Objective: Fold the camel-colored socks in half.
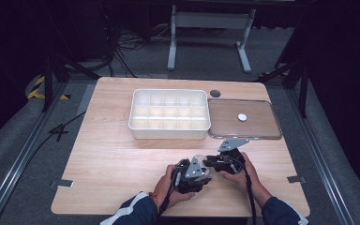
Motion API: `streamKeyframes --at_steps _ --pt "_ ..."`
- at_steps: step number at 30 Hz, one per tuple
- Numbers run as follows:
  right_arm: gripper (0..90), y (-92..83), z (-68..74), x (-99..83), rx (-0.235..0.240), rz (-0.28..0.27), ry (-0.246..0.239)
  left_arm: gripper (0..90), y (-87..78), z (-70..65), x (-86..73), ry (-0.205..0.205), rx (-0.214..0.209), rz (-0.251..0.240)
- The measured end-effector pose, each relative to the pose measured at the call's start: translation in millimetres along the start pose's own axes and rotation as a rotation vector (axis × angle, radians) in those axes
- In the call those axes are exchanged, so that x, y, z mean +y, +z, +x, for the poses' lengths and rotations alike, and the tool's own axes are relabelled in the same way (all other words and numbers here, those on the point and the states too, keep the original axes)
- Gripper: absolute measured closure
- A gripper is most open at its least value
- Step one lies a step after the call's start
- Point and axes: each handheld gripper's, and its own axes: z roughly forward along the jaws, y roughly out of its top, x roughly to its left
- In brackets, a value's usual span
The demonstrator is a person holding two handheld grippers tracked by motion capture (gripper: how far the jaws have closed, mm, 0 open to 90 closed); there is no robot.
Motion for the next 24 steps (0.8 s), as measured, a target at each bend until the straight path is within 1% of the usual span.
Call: streamKeyframes --at_steps 2,3,5,6,7,8,9,10,11,12,15,16,18,19,22,24 --pt "77.4 0.1 1.3 -1.2 -0.016 0.006 -0.012 59.4 -14.3 1.3 0.0 0.011 -0.033 -0.011" --pt "77.5 -0.1 1.7 -1.6 -0.022 0.008 -0.018 59.7 -20.0 2.9 0.4 0.009 -0.04 -0.025" --pt "77.5 -0.3 3.4 -2.1 -0.038 0.009 -0.027 61.0 -30.5 7.6 1.7 -0.011 -0.042 -0.055" --pt "77.5 -0.3 3.4 -2.1 -0.038 0.009 -0.027 62.0 -30.5 7.6 1.7 -0.011 -0.042 -0.055" --pt "77.5 -0.5 5.4 -2.2 -0.049 0.009 -0.032 62.0 -33.3 11.1 2.3 -0.028 -0.04 -0.073" --pt "77.6 -0.4 7.6 -2.1 -0.061 0.011 -0.045 62.8 -34.6 13.6 2.7 -0.04 -0.042 -0.08" --pt "77.5 -0.6 9.2 -1.8 -0.068 0.014 -0.054 63.8 -33.8 15.4 2.6 -0.052 -0.045 -0.093" --pt "77.5 -0.5 10.9 -1.7 -0.08 0.013 -0.062 64.1 -31.6 15.7 2.5 -0.059 -0.055 -0.095" --pt "77.6 -0.5 12.6 -1.8 -0.086 0.013 -0.071 64.2 -28.2 15.0 2.1 -0.055 -0.065 -0.091" --pt "77.6 -0.6 14.0 -1.9 -0.094 0.015 -0.081 64.1 -23.9 13.3 1.8 -0.04 -0.075 -0.084" --pt "77.6 -0.4 16.6 -1.6 -0.109 0.017 -0.093 62.7 -11.5 7.5 0.9 0.016 -0.095 -0.045" --pt "77.5 -0.5 16.9 -1.6 -0.115 0.017 -0.099 62.5 -6.5 5.8 -0.2 0.026 -0.09 -0.03" --pt "77.5 -0.4 18.0 -1.7 -0.117 0.017 -0.1 64.0 -1.2 5.7 -3.1 0.036 -0.09 -0.016" --pt "77.5 -0.5 18.3 -1.8 -0.119 0.017 -0.1 65.7 0.3 5.4 -4.3 0.032 -0.089 -0.016" --pt "76.5 -0.8 18.8 -2.1 -0.118 0.016 -0.104 69.5 2.0 4.9 -7.0 0.05 -0.079 -0.006" --pt "73.9 -1.1 17.5 -2.3 -0.113 0.011 -0.096 71.7 5.0 1.4 -9.6 0.088 -0.059 0.014"
